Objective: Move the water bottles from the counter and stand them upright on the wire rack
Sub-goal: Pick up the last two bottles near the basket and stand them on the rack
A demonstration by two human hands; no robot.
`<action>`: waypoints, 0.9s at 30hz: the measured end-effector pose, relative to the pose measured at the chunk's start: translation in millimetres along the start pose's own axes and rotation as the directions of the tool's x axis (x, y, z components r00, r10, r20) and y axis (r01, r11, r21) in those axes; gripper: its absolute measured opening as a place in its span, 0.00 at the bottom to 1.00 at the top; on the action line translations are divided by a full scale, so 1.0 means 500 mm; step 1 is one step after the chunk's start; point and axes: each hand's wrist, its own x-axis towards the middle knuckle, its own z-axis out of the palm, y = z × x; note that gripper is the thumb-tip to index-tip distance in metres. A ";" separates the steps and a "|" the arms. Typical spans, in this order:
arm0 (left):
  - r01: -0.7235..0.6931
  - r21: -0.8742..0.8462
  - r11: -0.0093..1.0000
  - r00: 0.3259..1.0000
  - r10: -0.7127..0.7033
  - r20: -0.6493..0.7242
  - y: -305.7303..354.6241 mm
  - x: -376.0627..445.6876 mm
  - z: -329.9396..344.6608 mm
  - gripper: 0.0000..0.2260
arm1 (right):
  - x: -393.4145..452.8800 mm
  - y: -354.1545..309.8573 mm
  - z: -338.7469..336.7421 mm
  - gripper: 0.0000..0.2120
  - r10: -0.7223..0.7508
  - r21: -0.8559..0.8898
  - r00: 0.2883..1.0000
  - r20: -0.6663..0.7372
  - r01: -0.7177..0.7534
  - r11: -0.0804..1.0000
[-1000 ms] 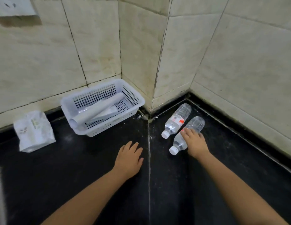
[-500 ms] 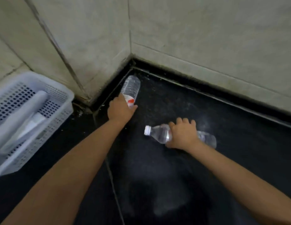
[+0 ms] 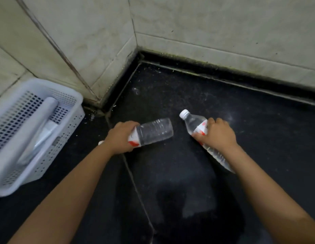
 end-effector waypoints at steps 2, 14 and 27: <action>-0.094 0.067 0.993 0.994 0.090 0.064 -0.005 -0.055 0.015 0.24 | -0.022 0.001 0.006 0.33 -0.027 -0.027 0.999 0.030 0.028 0.999; -0.080 0.020 0.997 0.996 0.081 -0.047 0.039 -0.245 0.111 0.17 | -0.249 -0.023 0.079 0.38 -0.148 -0.108 0.989 0.006 0.147 0.983; 0.452 -0.445 0.773 0.798 -0.573 -0.185 0.142 -0.233 0.151 0.32 | -0.303 -0.042 0.097 0.40 -0.109 -0.286 0.992 -0.065 0.086 0.955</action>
